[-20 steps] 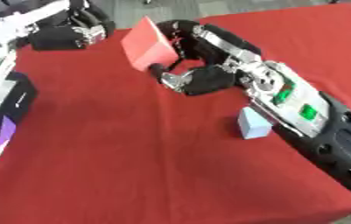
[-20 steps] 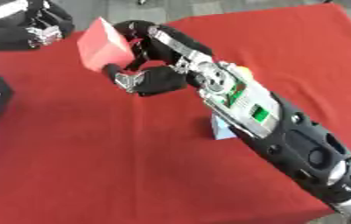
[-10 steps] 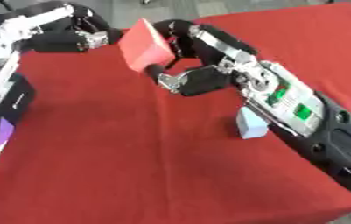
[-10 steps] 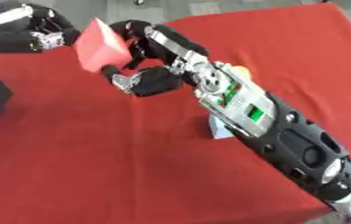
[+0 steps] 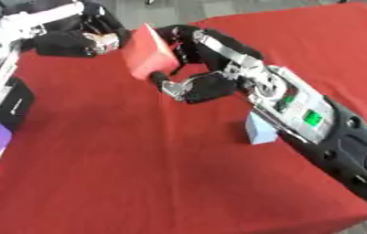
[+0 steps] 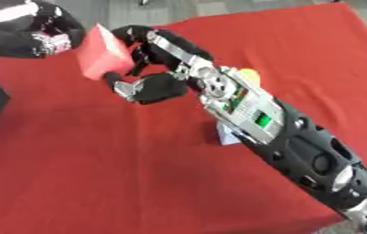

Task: Pick up the objects with one hand, pass them to the other hand, and then place them into the box on the other side of the table.

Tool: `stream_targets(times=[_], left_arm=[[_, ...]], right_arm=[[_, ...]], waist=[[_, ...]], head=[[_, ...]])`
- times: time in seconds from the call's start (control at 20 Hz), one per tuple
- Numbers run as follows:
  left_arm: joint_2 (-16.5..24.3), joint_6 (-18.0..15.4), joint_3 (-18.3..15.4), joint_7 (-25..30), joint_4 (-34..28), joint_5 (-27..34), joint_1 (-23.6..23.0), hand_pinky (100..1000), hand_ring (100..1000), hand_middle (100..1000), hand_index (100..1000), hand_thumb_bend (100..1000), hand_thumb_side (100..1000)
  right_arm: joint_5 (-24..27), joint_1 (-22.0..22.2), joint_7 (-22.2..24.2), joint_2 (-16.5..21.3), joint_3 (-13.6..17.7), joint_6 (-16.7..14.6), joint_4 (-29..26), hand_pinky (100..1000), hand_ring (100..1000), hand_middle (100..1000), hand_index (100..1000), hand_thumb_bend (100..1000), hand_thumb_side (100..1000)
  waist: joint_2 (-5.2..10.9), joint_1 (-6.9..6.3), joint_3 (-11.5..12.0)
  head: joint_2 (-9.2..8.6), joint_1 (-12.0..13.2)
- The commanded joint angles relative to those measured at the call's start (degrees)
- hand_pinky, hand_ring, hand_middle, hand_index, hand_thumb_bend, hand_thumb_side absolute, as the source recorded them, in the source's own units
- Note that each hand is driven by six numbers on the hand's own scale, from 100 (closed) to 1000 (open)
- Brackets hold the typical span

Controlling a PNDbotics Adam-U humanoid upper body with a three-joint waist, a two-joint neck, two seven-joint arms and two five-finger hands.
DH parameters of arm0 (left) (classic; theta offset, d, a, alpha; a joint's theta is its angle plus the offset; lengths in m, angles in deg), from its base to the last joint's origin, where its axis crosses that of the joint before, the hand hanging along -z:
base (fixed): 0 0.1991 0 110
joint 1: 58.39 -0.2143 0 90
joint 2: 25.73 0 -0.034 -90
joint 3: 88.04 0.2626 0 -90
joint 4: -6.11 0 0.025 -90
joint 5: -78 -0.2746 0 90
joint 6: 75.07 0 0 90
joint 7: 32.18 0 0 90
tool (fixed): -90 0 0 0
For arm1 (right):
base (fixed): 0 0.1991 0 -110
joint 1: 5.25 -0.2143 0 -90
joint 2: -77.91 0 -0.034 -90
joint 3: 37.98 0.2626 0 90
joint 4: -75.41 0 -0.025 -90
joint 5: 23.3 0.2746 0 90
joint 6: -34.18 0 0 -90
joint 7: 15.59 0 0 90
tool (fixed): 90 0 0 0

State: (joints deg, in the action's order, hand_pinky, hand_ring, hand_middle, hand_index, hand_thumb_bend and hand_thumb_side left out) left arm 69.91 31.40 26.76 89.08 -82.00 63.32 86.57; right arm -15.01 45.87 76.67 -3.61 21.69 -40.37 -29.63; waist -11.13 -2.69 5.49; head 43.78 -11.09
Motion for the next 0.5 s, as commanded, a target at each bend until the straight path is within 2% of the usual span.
stream_targets(times=[0.05,0.5], left_arm=[[1.4,-0.5,-1.4,-0.1,-2.4,-0.5,0.6,859,821,743,775,516,664],[2.6,-1.5,-2.2,0.9,-6.2,1.4,-0.5,858,820,743,768,573,688]], right_arm=[[-0.4,-1.1,0.2,0.3,0.3,0.5,-0.3,628,591,344,535,100,143],[-0.4,-1.2,0.3,0.4,0.3,1.1,-0.2,625,589,343,535,100,150]], waist=[[1.24,-0.63,0.0],[0.79,-0.59,0.0]], head=[[0.13,-0.2],[-0.36,-0.5]])
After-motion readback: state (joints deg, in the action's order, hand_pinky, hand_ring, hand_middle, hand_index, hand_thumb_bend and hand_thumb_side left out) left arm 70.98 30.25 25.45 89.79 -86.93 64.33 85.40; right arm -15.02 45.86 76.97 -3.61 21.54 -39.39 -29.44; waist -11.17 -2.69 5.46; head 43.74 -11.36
